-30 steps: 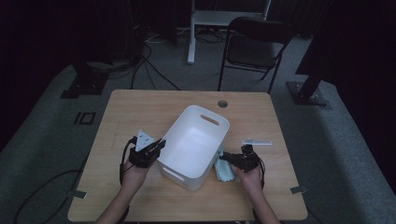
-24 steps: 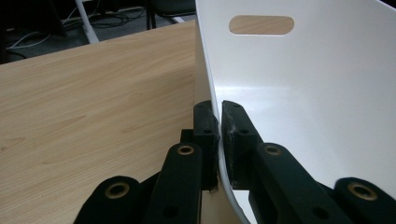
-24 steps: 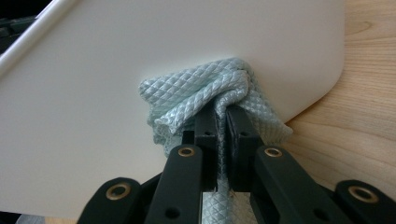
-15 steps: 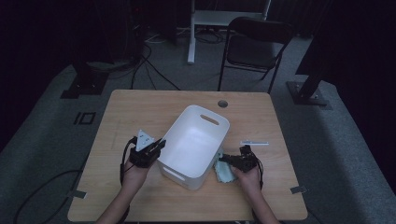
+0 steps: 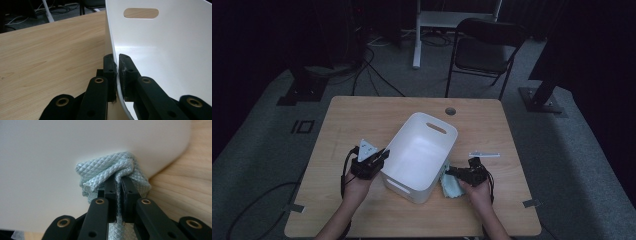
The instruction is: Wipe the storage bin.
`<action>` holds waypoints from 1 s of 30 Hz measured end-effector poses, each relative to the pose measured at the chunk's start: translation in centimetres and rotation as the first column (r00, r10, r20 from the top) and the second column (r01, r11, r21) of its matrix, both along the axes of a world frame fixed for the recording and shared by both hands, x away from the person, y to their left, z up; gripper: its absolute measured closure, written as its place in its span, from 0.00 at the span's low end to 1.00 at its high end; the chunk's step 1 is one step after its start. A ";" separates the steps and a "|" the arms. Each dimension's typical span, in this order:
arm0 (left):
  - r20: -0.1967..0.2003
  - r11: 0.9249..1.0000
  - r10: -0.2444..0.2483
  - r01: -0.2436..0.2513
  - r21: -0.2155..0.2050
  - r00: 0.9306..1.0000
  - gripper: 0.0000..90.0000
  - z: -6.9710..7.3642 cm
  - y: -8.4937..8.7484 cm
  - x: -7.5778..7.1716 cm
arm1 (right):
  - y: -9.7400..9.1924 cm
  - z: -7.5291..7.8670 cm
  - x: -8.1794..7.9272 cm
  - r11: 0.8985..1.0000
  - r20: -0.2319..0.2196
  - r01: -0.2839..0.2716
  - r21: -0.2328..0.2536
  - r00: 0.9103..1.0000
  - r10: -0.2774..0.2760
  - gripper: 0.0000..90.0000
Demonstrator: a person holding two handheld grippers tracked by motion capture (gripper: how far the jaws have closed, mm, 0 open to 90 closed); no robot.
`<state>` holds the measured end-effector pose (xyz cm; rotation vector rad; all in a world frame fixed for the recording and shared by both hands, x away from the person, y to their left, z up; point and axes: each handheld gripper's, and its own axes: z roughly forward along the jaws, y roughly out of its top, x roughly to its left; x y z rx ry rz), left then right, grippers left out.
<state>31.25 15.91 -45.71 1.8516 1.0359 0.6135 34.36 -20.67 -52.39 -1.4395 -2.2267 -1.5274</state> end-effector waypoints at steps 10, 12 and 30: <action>0.000 1.000 0.000 0.000 0.001 1.000 0.95 0.0 0.0 0.0 | -0.1 3.5 -1.9 0.987 0.112 -0.095 0.129 0.990 0.081 0.94; 0.000 1.000 -0.002 0.002 0.003 1.000 0.95 0.0 0.0 0.0 | 0.0 3.8 -2.0 0.986 0.121 -0.100 0.136 0.989 0.083 0.94; 0.004 1.000 -0.007 0.007 0.001 1.000 0.94 0.0 -0.2 0.0 | 0.1 1.8 -0.8 0.999 0.067 -0.026 0.024 0.997 0.024 0.94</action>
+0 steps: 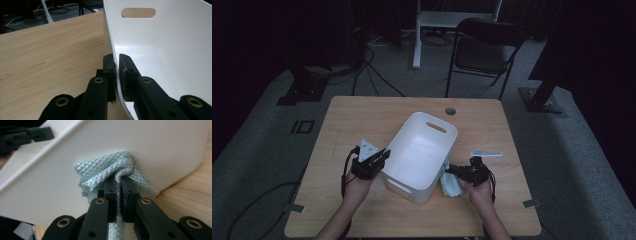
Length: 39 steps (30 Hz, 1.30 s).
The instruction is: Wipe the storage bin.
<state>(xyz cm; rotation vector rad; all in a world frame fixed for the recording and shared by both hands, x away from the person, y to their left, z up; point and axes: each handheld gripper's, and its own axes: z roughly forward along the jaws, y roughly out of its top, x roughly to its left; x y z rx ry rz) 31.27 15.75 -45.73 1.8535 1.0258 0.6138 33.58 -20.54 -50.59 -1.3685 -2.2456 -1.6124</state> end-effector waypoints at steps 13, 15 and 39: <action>-0.002 1.000 0.011 -0.011 -0.003 1.000 0.94 0.0 -0.1 0.0 | 0.2 -1.9 1.1 0.996 -0.038 0.036 -0.084 0.998 -0.039 0.94; -0.003 1.000 0.013 -0.013 -0.004 1.000 0.94 0.0 -0.1 0.0 | 0.3 -2.3 1.2 0.994 -0.050 0.038 -0.098 0.998 -0.043 0.94; -0.007 0.999 0.048 -0.048 0.008 0.999 0.95 0.1 -0.3 -0.2 | 0.2 3.6 -3.1 0.997 0.128 -0.071 0.011 0.989 0.069 0.94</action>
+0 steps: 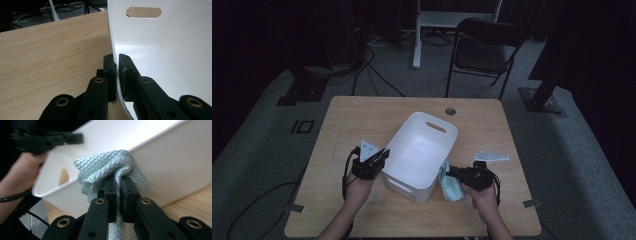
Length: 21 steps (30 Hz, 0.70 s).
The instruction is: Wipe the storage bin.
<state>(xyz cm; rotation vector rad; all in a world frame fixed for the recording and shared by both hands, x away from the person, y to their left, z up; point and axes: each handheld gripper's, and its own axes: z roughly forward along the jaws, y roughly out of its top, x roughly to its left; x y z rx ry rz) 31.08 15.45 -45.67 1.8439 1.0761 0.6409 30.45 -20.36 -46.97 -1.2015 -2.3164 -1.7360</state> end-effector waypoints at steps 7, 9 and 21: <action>-0.005 1.000 -0.022 0.022 -0.009 1.000 0.94 0.0 0.1 0.1 | 1.3 -0.1 -0.1 0.999 0.016 -0.004 -0.039 1.000 0.005 0.94; -0.005 1.000 -0.023 0.023 -0.009 1.000 0.94 0.0 0.1 0.1 | 1.3 -0.2 0.0 0.999 0.011 -0.003 -0.033 1.000 0.003 0.94; -0.003 1.000 -0.019 0.019 -0.009 1.000 0.94 0.0 -0.1 0.3 | 1.1 -1.9 1.2 0.997 -0.024 0.032 -0.068 0.999 -0.033 0.94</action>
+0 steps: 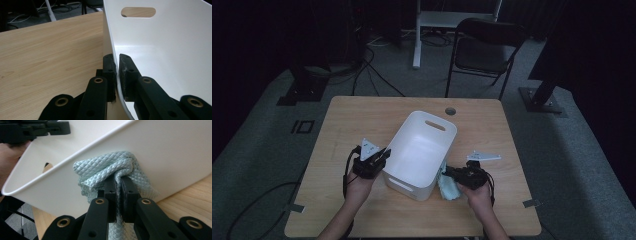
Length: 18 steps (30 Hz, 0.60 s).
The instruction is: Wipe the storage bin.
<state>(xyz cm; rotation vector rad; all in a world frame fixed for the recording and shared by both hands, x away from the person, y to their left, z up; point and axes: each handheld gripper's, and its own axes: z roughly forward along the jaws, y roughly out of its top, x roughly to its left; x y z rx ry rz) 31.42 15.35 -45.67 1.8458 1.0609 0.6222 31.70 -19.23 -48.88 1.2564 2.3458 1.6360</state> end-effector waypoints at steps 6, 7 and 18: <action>0.002 1.000 0.007 -0.007 0.007 1.000 0.94 0.0 -0.1 0.0 | -0.1 -0.7 0.6 1.000 -0.016 0.014 -0.016 1.000 -0.014 0.94; 0.002 1.000 0.007 -0.007 0.006 1.000 0.94 0.0 -0.1 0.0 | -0.1 -0.9 0.7 1.000 -0.021 0.015 -0.016 1.000 -0.015 0.94; 0.001 1.000 0.013 -0.013 0.000 1.000 0.94 0.0 -0.2 -0.1 | -0.2 -2.4 1.4 0.999 -0.075 0.019 -0.043 0.997 -0.022 0.94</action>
